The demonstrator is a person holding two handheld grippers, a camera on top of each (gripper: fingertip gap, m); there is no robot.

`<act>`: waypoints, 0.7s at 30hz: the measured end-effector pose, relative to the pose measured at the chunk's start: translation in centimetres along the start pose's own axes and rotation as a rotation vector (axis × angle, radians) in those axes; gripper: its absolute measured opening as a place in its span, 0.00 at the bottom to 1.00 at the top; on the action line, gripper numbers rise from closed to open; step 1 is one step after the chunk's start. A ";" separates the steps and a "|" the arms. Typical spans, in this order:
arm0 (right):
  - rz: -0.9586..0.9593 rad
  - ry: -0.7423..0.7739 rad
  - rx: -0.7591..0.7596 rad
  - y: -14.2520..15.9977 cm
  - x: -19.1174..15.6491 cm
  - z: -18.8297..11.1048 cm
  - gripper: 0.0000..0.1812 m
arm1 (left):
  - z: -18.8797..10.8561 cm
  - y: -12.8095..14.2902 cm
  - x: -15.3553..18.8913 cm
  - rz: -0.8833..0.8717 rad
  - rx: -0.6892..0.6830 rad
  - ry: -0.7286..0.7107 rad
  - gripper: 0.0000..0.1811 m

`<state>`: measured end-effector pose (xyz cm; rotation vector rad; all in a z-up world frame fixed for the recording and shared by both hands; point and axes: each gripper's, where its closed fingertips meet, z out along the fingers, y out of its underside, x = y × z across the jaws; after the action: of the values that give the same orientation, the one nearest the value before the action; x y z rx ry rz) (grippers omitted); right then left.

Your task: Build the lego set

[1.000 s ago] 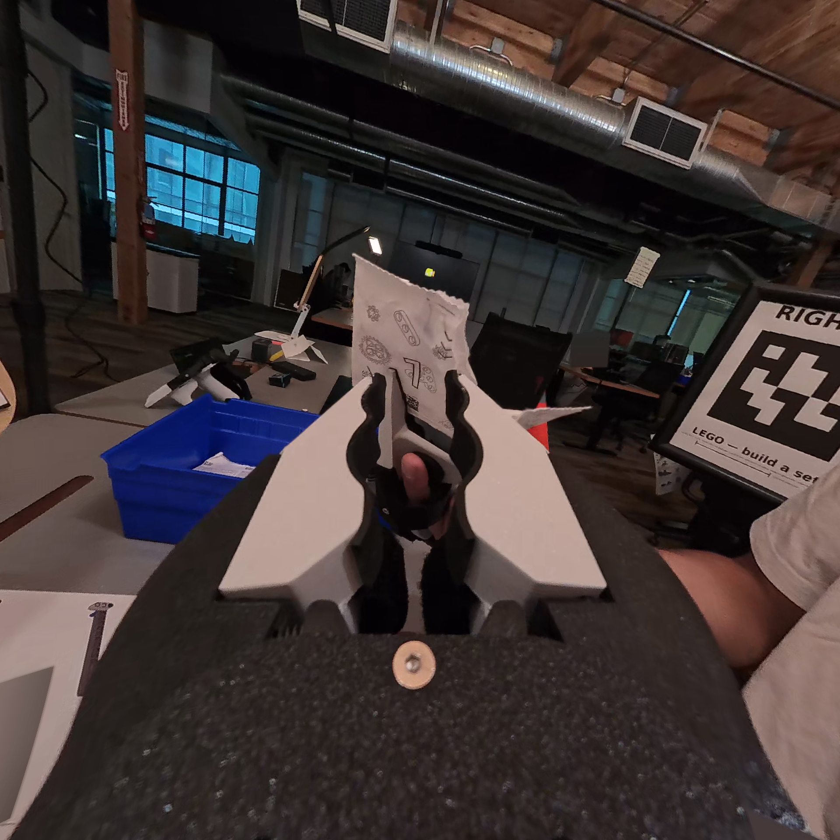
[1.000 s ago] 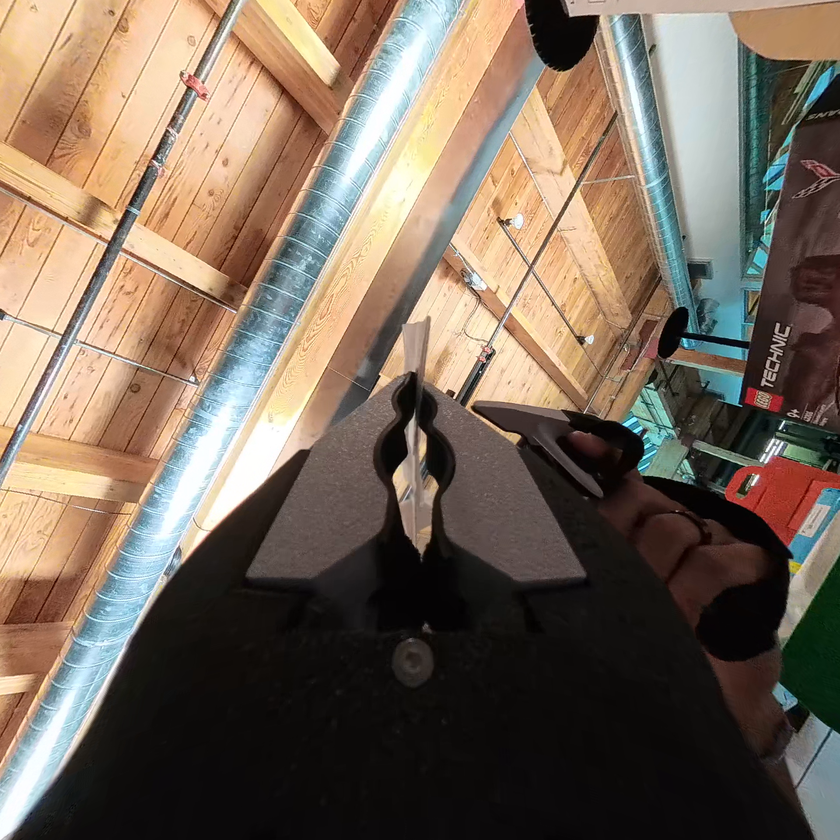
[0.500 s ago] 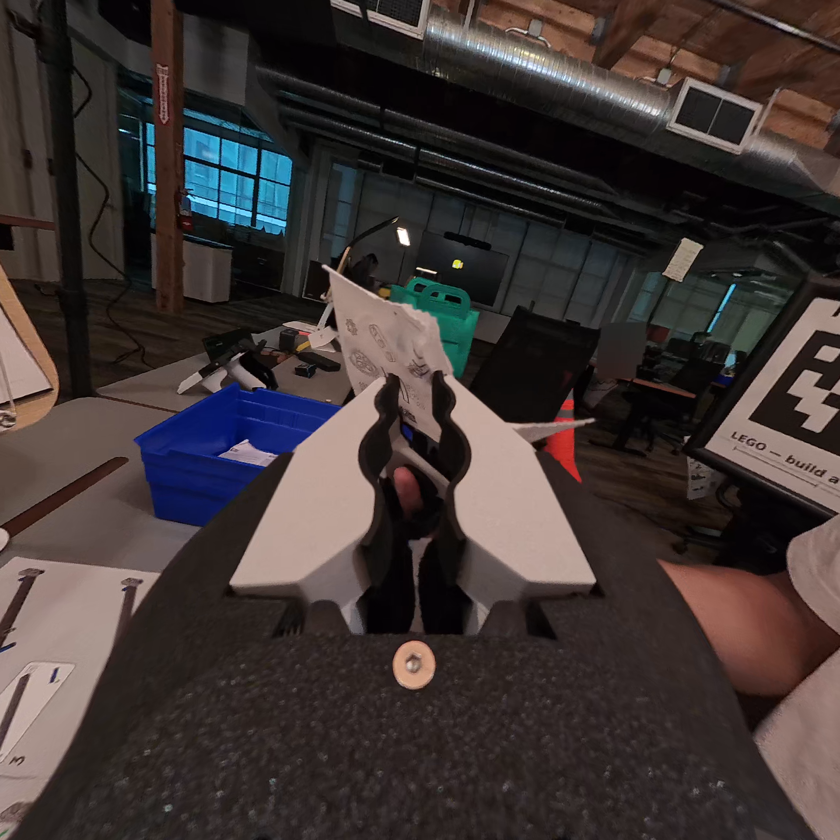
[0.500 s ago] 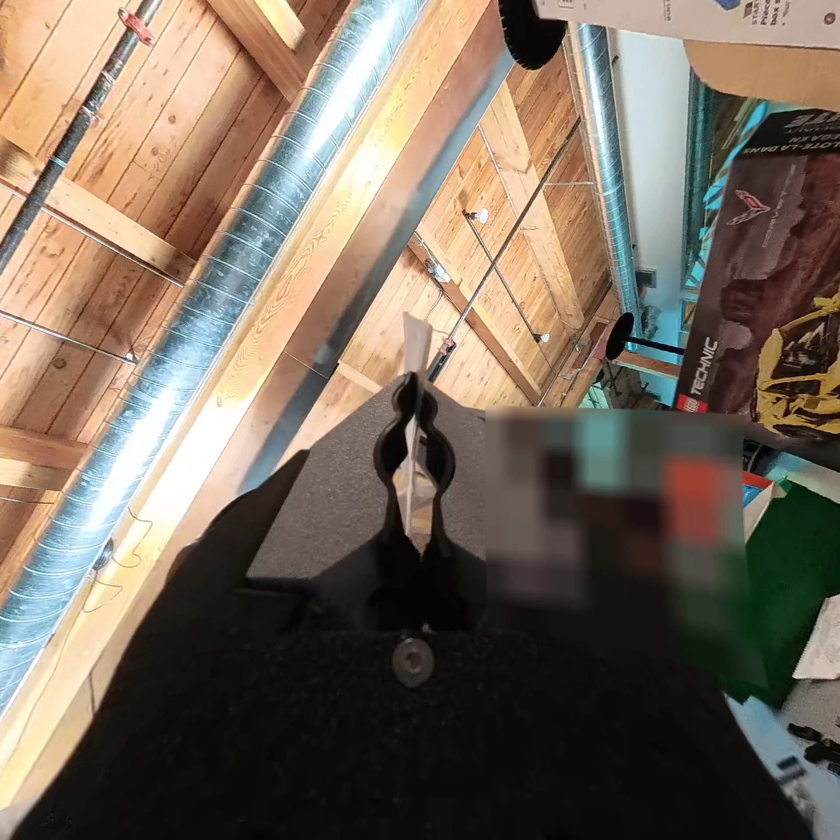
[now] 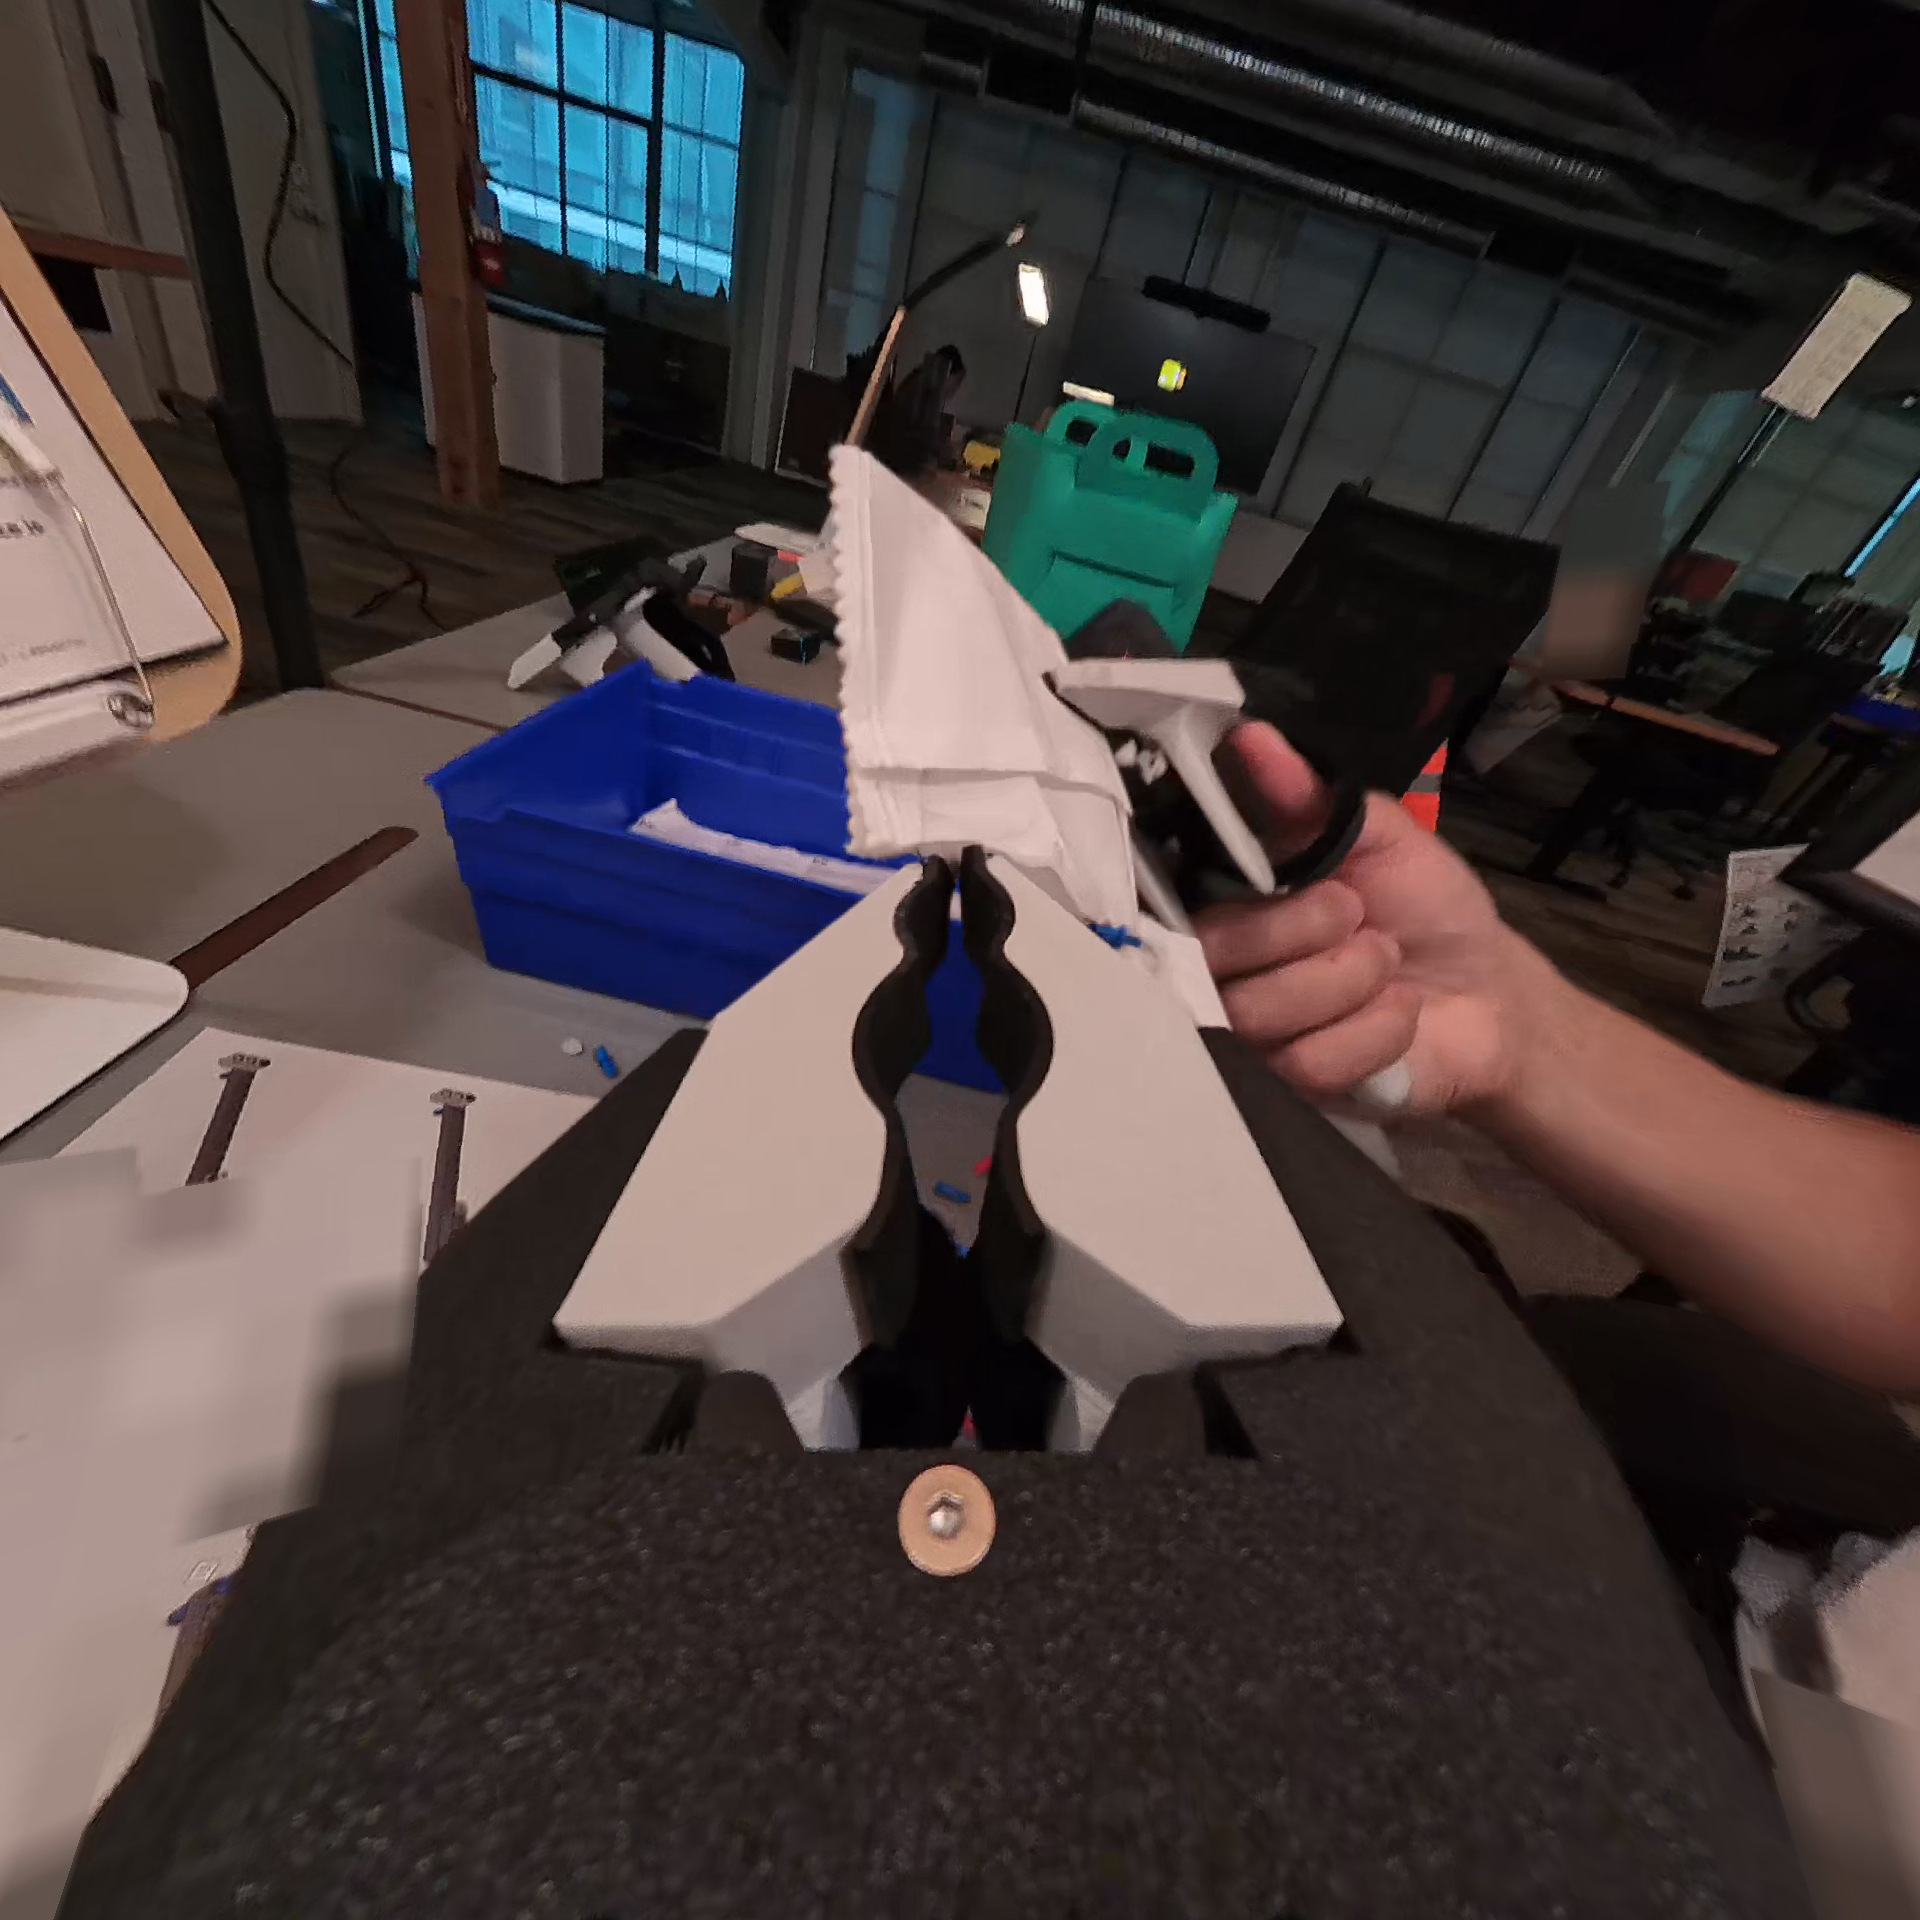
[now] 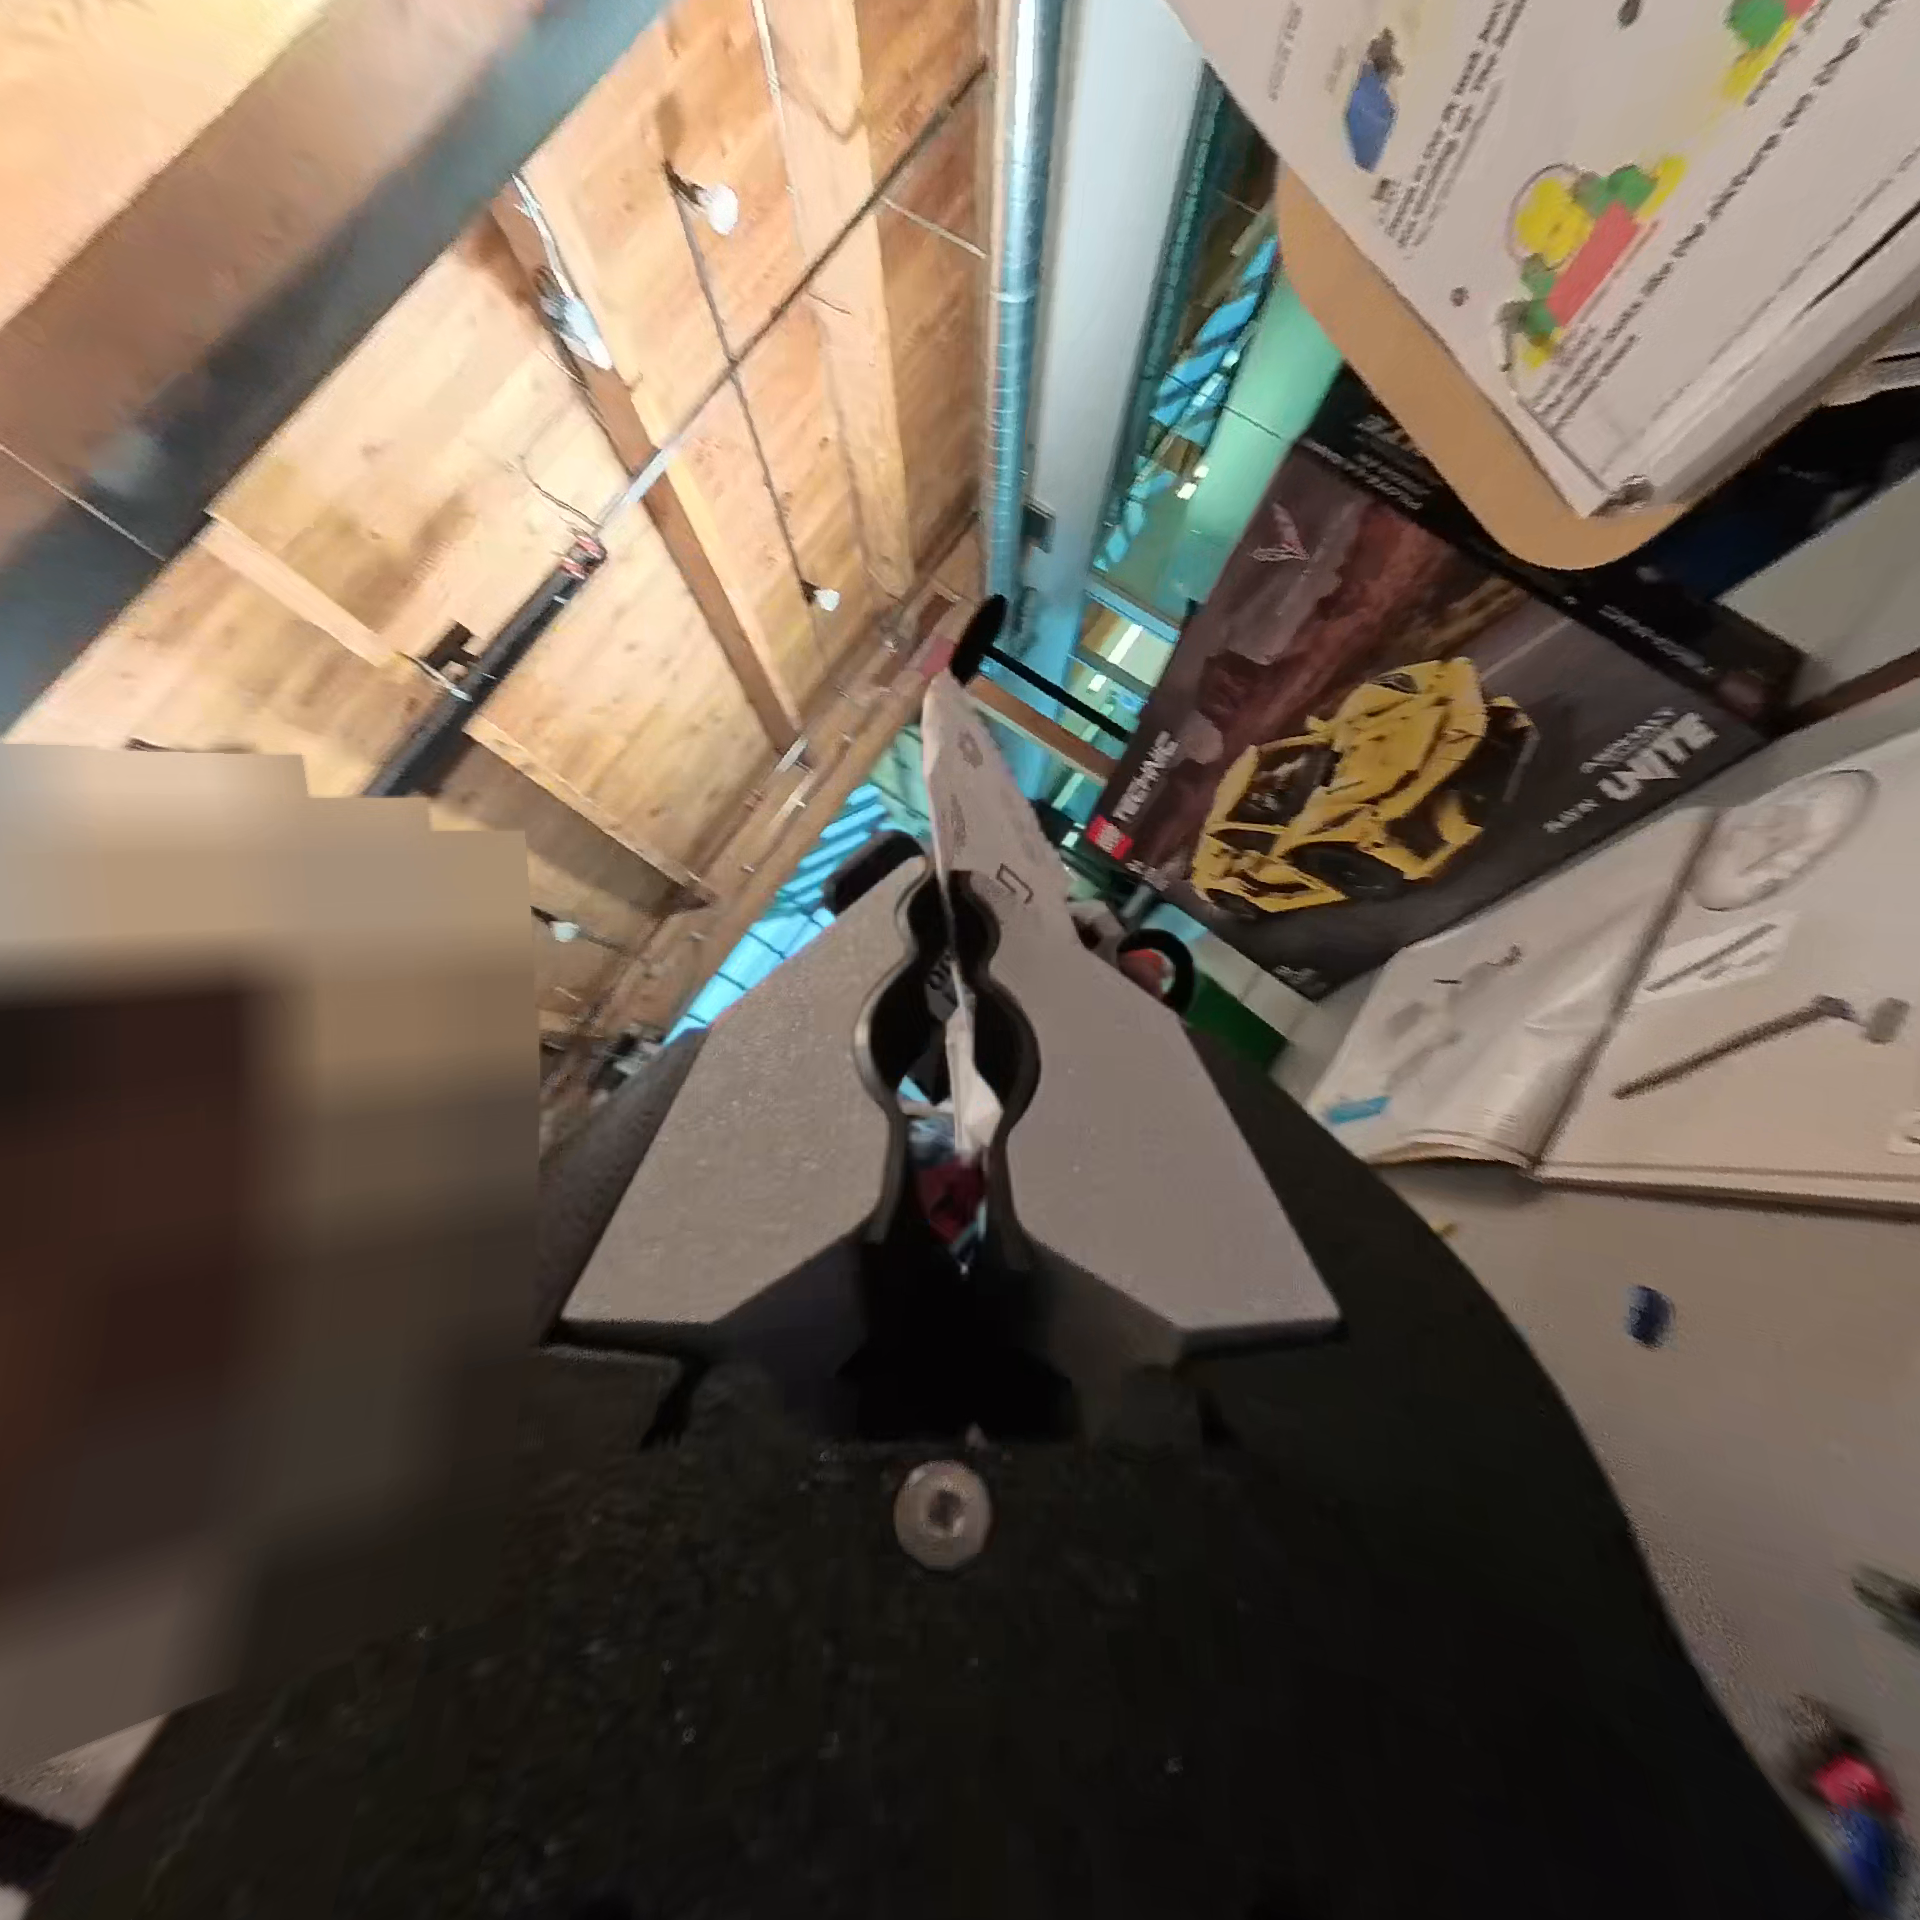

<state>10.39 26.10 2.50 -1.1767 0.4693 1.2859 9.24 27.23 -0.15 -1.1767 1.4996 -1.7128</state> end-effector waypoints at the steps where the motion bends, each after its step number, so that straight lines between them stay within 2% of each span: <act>1: -0.059 0.090 -0.046 0.1 1.0 -0.4 0.00 | 0.3 1.3 -0.5 0.003 -0.037 0.003 0.01; 6: -0.330 0.480 -0.323 -0.4 5.0 -2.8 0.00 | 0.1 7.9 -4.1 -0.030 -0.303 -0.039 0.04; 8: -0.459 0.657 -0.494 -0.2 7.3 -4.3 0.00 | -0.7 9.3 -5.6 -0.005 -0.375 -0.088 0.04; 11: -0.513 0.801 -0.697 1.0 10.3 -5.8 0.00 | -1.5 9.9 -6.5 -0.012 -0.409 -0.110 0.04; 15: -0.599 0.927 -0.804 0.7 12.7 -6.9 0.00 | -1.7 10.3 -6.5 -0.052 -0.413 -0.092 0.04; 17: -0.612 0.880 -0.962 2.9 12.8 -7.2 0.00 | -1.7 11.2 -6.3 -0.054 -0.454 -0.072 0.04; 19: -0.596 0.862 -0.944 2.8 12.5 -6.5 0.00 | -1.8 11.7 -6.3 -0.041 -0.476 -0.071 0.05; 21: -0.653 0.877 -1.014 2.8 12.7 -6.9 0.00 | -1.3 11.5 -5.5 -0.057 -0.449 -0.021 0.11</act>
<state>13.74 25.89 -11.88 -2.5047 -0.0334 0.3088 9.07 30.19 -12.61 -1.4643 1.9166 -1.4298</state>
